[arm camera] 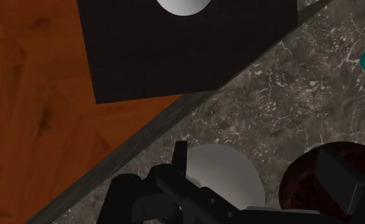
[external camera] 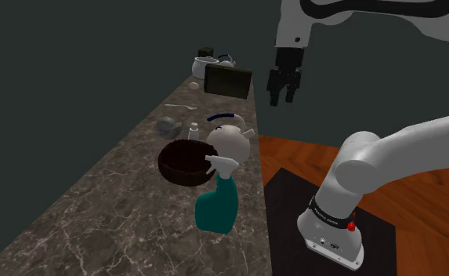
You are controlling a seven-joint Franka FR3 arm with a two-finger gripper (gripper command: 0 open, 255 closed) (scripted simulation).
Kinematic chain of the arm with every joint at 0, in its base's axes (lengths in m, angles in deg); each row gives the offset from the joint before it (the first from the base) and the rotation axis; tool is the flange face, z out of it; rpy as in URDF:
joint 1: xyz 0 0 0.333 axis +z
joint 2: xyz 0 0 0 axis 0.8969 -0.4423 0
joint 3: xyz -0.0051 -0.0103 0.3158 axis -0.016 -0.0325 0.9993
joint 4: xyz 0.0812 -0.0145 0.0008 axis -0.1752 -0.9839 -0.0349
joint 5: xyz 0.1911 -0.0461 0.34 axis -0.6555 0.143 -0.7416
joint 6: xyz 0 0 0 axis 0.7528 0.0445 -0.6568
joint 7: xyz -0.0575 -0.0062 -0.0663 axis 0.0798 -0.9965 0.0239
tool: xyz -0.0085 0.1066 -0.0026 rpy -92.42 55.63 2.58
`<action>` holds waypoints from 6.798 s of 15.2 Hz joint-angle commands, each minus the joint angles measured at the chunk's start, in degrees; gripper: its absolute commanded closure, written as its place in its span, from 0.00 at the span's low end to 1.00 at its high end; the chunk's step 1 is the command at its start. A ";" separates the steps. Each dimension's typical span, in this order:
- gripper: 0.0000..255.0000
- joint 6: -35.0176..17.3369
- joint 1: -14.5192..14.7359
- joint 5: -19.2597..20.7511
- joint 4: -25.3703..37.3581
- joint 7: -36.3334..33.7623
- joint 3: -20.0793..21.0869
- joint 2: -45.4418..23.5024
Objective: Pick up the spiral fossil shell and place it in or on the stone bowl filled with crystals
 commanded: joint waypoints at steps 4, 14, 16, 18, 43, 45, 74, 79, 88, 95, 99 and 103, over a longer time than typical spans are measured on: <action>0.00 -5.80 0.60 0.17 0.26 0.73 0.74 -5.13; 0.00 -22.20 2.12 1.48 6.20 2.31 3.24 -24.39; 0.00 -24.79 2.35 1.97 8.28 2.43 3.73 -28.45; 0.00 -27.12 2.57 2.56 10.65 2.49 4.22 -32.54; 0.00 -37.79 6.99 12.31 48.15 1.52 6.28 -75.44; 0.00 -38.98 6.96 12.43 47.62 1.44 6.20 -76.11; 1.00 -32.30 6.91 11.81 51.73 2.25 6.48 -73.49; 1.00 -28.90 6.95 11.59 54.33 2.61 6.57 -72.66; 1.00 -22.35 7.12 11.30 60.24 3.23 6.68 -71.99; 1.00 -16.78 7.36 11.22 66.21 3.70 6.72 -72.37; 1.00 -19.73 8.13 10.85 55.78 1.59 7.46 -65.05; 1.00 -22.37 9.38 10.22 44.61 -1.23 8.61 -56.70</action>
